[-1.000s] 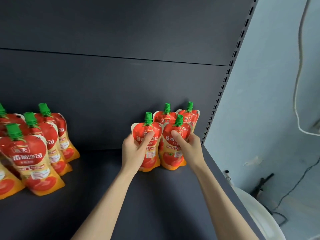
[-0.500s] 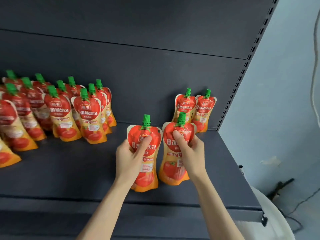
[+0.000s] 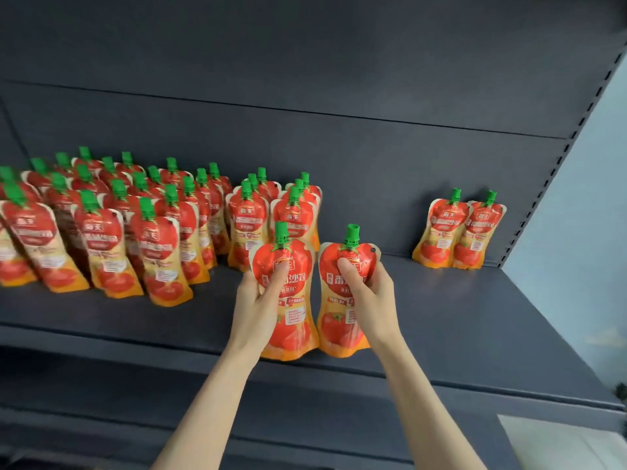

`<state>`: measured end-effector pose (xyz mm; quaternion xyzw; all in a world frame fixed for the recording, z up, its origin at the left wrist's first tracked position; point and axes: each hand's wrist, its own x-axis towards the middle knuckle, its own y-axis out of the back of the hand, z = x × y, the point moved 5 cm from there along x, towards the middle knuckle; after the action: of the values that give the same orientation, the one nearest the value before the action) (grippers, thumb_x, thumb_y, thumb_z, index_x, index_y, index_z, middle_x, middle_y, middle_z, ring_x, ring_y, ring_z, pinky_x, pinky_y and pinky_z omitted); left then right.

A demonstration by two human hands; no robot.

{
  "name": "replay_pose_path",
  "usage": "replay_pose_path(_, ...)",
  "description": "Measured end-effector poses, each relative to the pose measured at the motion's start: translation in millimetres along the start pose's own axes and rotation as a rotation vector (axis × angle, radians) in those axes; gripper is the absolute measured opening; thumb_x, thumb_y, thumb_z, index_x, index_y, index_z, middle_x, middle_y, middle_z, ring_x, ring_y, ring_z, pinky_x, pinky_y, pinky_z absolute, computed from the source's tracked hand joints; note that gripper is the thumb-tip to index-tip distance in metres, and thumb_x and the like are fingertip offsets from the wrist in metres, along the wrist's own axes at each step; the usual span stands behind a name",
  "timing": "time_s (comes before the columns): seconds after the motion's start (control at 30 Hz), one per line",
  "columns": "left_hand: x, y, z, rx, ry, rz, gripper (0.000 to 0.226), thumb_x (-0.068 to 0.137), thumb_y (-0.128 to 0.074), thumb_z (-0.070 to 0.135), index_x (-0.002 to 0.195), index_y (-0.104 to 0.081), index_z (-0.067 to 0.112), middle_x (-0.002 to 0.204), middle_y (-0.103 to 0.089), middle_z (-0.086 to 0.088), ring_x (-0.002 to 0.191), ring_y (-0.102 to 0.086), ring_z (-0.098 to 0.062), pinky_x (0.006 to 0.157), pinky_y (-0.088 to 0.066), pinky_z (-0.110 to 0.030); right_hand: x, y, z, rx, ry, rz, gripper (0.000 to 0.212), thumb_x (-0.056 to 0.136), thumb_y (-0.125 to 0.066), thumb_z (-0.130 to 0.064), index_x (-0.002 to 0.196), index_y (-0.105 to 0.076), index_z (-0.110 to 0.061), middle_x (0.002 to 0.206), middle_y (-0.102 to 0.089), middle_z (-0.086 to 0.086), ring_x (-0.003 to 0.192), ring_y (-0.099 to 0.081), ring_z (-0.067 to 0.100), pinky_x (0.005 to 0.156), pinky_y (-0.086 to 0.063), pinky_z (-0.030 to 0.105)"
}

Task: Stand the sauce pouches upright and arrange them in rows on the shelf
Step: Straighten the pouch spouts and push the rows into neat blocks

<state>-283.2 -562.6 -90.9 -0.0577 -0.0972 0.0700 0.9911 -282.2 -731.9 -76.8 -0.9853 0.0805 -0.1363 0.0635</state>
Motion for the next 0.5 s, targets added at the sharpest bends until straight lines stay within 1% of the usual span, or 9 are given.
replay_pose_path(0.07,10,26,0,0.0,0.012,-0.056,0.03,0.089,-0.054,0.039,0.119,-0.053,0.033,0.107,-0.065,0.019,0.094,-0.062,0.007,0.073,-0.048,-0.014,0,-27,8,0.011,0.017,0.043,0.028,0.09,-0.059,-0.022,0.115,-0.052,-0.011,0.1,-0.068,0.003,0.089,-0.069,0.013,0.069,-0.055,0.021)
replay_pose_path(0.13,22,53,-1,0.017,0.025,-0.085,0.03,0.09,-0.053,0.038,0.118,-0.051,0.032,0.104,-0.063,0.02,0.089,-0.061,0.01,0.066,-0.048,-0.01,0,-53,17,-0.002,0.027,0.095,0.027,0.09,-0.059,-0.021,0.114,-0.052,-0.011,0.101,-0.068,0.004,0.089,-0.068,0.013,0.069,-0.055,0.021)
replay_pose_path(0.2,35,76,-2,0.041,0.029,-0.098,0.026,0.09,-0.053,0.037,0.116,-0.051,0.029,0.101,-0.062,0.02,0.088,-0.06,0.01,0.068,-0.05,-0.011,1,-75,25,-0.018,0.042,0.145,0.023,0.089,-0.062,-0.02,0.109,-0.054,-0.01,0.099,-0.069,0.005,0.087,-0.069,0.013,0.069,-0.055,0.022)
replay_pose_path(0.27,48,90,-2,0.059,0.016,-0.121,0.014,0.091,-0.053,0.033,0.105,-0.054,0.032,0.097,-0.064,0.02,0.093,-0.061,0.008,0.072,-0.05,-0.008,5,-88,28,-0.036,0.047,0.196,0.023,0.087,-0.064,-0.019,0.107,-0.056,-0.01,0.098,-0.069,0.005,0.087,-0.069,0.013,0.069,-0.055,0.022)
replay_pose_path(0.33,59,99,0,0.07,0.005,-0.146,0.008,0.091,-0.055,0.03,0.099,-0.054,0.033,0.096,-0.064,0.019,0.096,-0.061,0.006,0.071,-0.048,-0.005,9,-96,30,-0.065,0.049,0.241,0.025,0.086,-0.066,-0.019,0.108,-0.057,-0.01,0.098,-0.069,0.004,0.087,-0.069,0.012,0.069,-0.055,0.021)
replay_pose_path(0.37,65,101,1,0.068,-0.006,-0.158,0.009,0.091,-0.055,0.028,0.099,-0.054,0.032,0.095,-0.063,0.02,0.094,-0.06,0.01,0.07,-0.047,-0.003,12,-100,31,-0.079,0.053,0.254,0.025,0.085,-0.066,-0.019,0.107,-0.058,-0.01,0.098,-0.069,0.003,0.087,-0.069,0.012,0.068,-0.055,0.02)
replay_pose_path(0.43,76,103,5,0.065,-0.042,-0.167,0.016,0.092,-0.056,0.025,0.107,-0.055,0.025,0.095,-0.06,0.023,0.087,-0.057,0.02,0.069,-0.043,0.0,19,-106,33,-0.103,0.067,0.262,0.022,0.085,-0.067,-0.019,0.104,-0.059,-0.012,0.096,-0.069,0.002,0.086,-0.069,0.011,0.068,-0.054,0.019)
replay_pose_path(0.5,86,101,8,0.07,-0.064,-0.174,0.022,0.091,-0.057,0.023,0.113,-0.054,0.021,0.096,-0.058,0.024,0.088,-0.055,0.021,0.069,-0.042,0.001,28,-110,34,-0.122,0.071,0.266,0.019,0.084,-0.068,-0.018,0.1,-0.06,-0.011,0.093,-0.069,0.001,0.084,-0.069,0.011,0.067,-0.054,0.019)
